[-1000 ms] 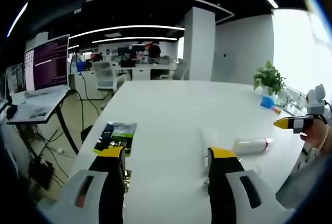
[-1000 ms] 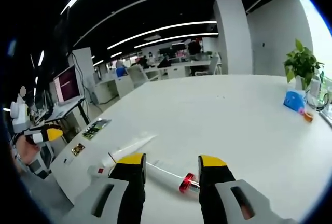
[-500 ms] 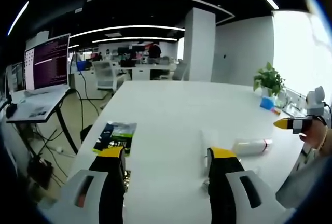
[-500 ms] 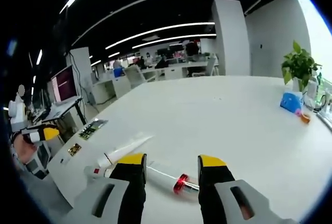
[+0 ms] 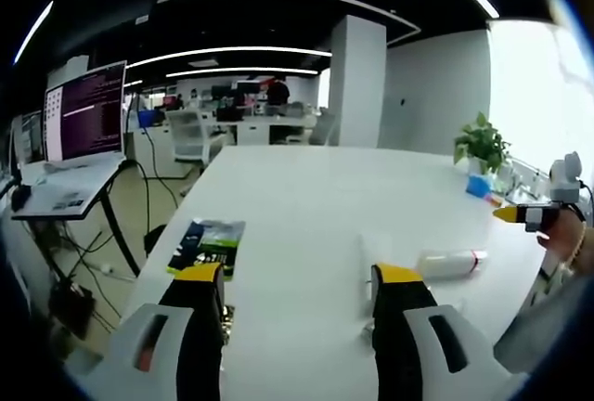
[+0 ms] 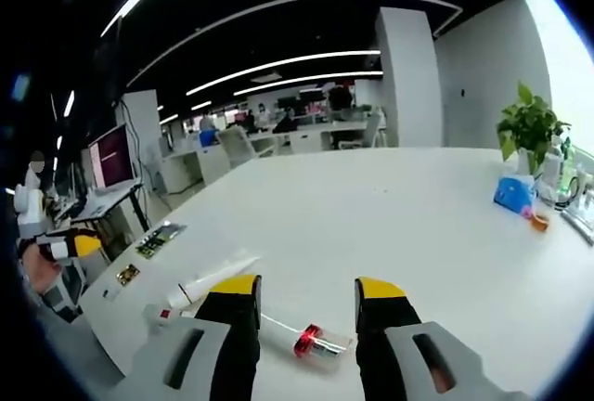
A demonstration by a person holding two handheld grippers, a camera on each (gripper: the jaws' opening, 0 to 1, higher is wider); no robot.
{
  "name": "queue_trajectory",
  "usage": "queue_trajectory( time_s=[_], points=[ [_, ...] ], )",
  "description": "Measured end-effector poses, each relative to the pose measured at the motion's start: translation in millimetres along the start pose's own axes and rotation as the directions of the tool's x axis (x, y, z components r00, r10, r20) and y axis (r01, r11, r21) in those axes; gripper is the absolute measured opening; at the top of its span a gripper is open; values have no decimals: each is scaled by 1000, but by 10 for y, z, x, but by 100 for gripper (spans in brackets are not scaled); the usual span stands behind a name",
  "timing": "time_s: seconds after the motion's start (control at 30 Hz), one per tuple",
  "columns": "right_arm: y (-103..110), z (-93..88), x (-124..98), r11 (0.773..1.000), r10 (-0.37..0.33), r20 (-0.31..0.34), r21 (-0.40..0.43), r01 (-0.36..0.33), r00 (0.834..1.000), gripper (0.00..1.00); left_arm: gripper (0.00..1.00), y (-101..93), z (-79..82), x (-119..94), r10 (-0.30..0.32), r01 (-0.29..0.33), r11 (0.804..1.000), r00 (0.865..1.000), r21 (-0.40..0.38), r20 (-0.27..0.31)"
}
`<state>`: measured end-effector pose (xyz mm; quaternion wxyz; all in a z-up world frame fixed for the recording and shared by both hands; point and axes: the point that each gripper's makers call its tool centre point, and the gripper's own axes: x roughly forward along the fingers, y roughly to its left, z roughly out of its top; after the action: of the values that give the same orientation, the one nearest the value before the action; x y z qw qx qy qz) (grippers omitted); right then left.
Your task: Arrange the skincare products in the storage area until every visible bottle or jar stands upright without overlapping.
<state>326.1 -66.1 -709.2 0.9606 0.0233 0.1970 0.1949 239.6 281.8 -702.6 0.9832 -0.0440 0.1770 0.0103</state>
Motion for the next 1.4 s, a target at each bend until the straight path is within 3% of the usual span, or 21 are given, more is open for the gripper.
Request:
queue_trajectory(
  time_s=[0.23,0.47,0.67,0.7,0.87,1.13,1.3,1.4],
  points=[
    [-82,52,80,992,39,-32,-119,-42,999,35,58,-6,-5,2,-3,3,1000,1000,4,-3],
    [-163,33,147,986,79,-70,-141,-88,994,36,58,-9,-16,11,-8,8,1000,1000,-1,-10],
    [-58,-60,239,954,157,-162,-229,-192,974,35,57,-14,-20,7,-19,19,1000,1000,-18,-13],
    [-9,-84,257,946,190,-182,-230,-230,965,34,57,-17,-20,7,-22,22,1000,1000,-20,-12],
    [45,-232,347,912,228,-271,-278,-303,935,34,56,-22,-30,14,-28,28,999,999,-31,-15],
    [208,-396,428,853,292,-363,-321,-412,885,34,56,-40,-62,32,-35,34,999,999,-26,-32],
    [321,-558,458,783,313,-457,-372,-499,832,34,55,-50,-77,41,-40,39,999,998,-21,-40],
    [354,-706,497,723,303,-527,-415,-552,794,34,55,-61,-87,38,-44,43,999,998,-20,-45]
  ],
)
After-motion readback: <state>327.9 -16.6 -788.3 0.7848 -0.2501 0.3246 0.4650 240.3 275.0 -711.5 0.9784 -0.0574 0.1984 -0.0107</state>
